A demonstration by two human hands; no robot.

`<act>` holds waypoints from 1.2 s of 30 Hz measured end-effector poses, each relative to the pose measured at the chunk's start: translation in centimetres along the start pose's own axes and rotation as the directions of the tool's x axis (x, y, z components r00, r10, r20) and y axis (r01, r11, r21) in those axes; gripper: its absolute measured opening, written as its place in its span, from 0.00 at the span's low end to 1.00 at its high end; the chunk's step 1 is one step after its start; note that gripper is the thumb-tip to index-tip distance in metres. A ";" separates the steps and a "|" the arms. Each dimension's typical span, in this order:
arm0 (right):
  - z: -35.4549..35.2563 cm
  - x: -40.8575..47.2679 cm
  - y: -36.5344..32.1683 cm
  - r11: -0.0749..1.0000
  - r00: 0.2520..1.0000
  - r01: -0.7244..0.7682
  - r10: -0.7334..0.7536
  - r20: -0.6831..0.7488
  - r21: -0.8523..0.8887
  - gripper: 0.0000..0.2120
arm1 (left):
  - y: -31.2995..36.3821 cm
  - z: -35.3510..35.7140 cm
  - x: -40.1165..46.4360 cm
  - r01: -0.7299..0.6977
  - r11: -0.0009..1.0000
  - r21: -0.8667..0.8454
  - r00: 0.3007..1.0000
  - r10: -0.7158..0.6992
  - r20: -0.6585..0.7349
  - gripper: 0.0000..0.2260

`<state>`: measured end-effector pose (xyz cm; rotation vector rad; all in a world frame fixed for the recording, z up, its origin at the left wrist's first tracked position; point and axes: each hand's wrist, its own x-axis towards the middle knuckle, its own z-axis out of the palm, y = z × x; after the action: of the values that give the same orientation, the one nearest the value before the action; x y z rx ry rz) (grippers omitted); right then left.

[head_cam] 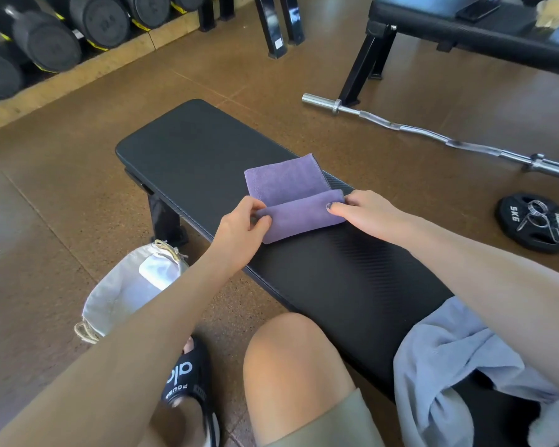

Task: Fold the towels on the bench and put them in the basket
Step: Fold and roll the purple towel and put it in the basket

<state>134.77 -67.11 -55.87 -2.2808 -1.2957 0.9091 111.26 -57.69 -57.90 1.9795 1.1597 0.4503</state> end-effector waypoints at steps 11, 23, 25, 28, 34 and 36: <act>1.4 0.6 -0.3 0.997 0.985 -0.023 0.009 -0.174 -0.076 0.18 | -0.7 0.1 0.9 0.013 0.997 0.082 0.999 -0.010 -0.046 0.03; 3.4 -0.2 -0.1 0.652 0.656 0.321 -0.676 -0.336 -0.687 0.14 | 0.4 1.4 1.0 -0.579 0.373 0.725 0.710 0.668 0.223 0.21; 4.6 -0.3 -1.3 0.489 0.607 0.418 -0.778 -0.165 -0.766 0.17 | 0.2 1.9 1.1 -0.613 0.374 0.696 0.687 0.687 0.237 0.20; 6.8 -0.4 -1.5 0.590 0.667 0.496 -0.729 -0.155 -0.637 0.20 | -0.4 1.9 1.0 -0.609 0.446 0.656 0.717 0.663 0.215 0.21; 5.9 -0.9 0.9 0.605 0.733 0.452 -0.670 -0.113 -0.656 0.26 | -1.4 1.2 0.6 -0.621 0.519 0.588 0.741 0.632 0.225 0.22; 5.7 -0.6 0.8 0.594 0.749 0.438 -0.656 -0.090 -0.675 0.26 | -1.4 1.0 0.3 -0.613 0.525 0.591 0.753 0.614 0.236 0.20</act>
<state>131.15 -68.04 -60.23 -2.0357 -2.1883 -0.1766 111.24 -57.53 -59.63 3.0268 0.5761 0.4299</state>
